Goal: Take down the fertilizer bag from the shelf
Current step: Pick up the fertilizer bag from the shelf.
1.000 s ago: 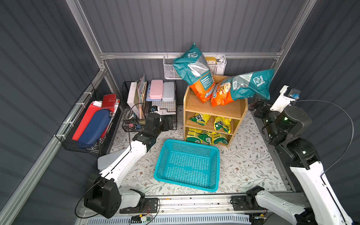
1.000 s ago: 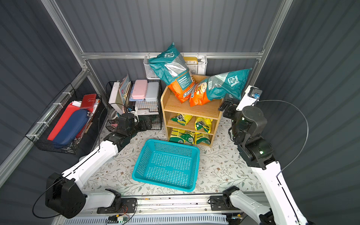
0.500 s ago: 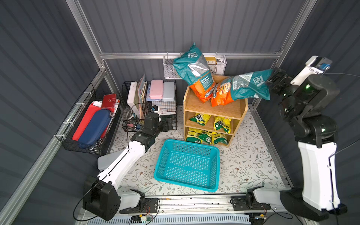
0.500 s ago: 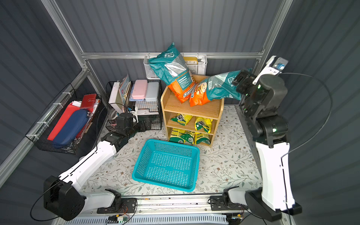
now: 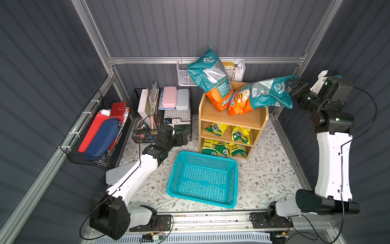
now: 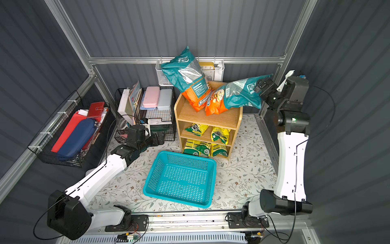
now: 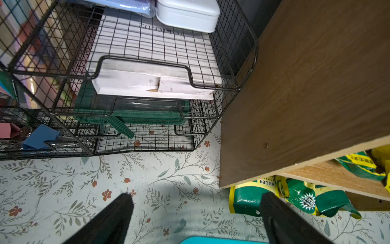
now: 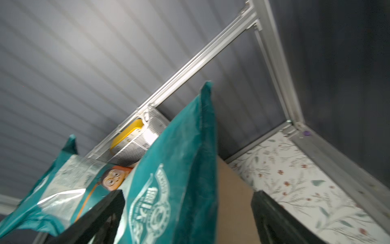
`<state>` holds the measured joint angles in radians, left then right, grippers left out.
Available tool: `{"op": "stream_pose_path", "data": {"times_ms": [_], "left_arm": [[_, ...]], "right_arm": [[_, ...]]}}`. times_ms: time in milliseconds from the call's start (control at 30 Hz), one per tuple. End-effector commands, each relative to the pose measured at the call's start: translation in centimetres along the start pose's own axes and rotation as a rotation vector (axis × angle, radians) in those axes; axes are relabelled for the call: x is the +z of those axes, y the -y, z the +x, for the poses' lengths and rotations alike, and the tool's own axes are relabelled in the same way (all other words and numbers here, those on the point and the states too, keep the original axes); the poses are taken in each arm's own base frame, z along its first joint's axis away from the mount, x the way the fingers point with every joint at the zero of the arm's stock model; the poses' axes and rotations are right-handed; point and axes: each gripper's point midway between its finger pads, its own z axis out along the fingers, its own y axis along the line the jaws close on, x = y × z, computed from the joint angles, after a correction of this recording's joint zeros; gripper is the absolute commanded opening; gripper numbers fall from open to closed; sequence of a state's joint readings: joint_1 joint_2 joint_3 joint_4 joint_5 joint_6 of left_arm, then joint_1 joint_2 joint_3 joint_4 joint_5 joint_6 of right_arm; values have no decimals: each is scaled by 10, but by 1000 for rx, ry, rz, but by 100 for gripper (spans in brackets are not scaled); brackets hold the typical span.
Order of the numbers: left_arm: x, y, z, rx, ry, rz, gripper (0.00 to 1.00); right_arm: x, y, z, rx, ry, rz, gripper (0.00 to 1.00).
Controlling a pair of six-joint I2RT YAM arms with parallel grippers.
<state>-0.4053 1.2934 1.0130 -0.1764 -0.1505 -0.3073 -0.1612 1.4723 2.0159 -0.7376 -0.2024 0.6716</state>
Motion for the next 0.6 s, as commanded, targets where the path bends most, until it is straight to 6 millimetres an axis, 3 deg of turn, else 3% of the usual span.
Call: {"op": "stream_pose_path", "data": {"times_ms": [0, 100, 133, 300, 367, 467, 567], "left_arm": [[-9, -4, 5, 2, 0, -6, 99], [-11, -6, 8, -3, -4, -12, 99], [-11, -6, 8, -5, -3, -15, 99], [-12, -8, 8, -4, -4, -24, 99], [-12, -9, 9, -6, -5, -28, 99], [-9, -10, 12, -11, -13, -36, 99], [-5, -12, 16, -20, -29, -43, 99]], "right_arm": [[5, -32, 8, 20, -44, -159, 98], [12, -31, 14, 14, -71, -155, 89], [14, -31, 16, 13, -78, -154, 80], [11, -34, 12, -17, -68, -158, 18], [5, -38, 5, -33, -41, -161, 2], [-11, -53, -7, -77, 13, -197, 0], [-42, -87, -25, -153, 102, -292, 0]]}}
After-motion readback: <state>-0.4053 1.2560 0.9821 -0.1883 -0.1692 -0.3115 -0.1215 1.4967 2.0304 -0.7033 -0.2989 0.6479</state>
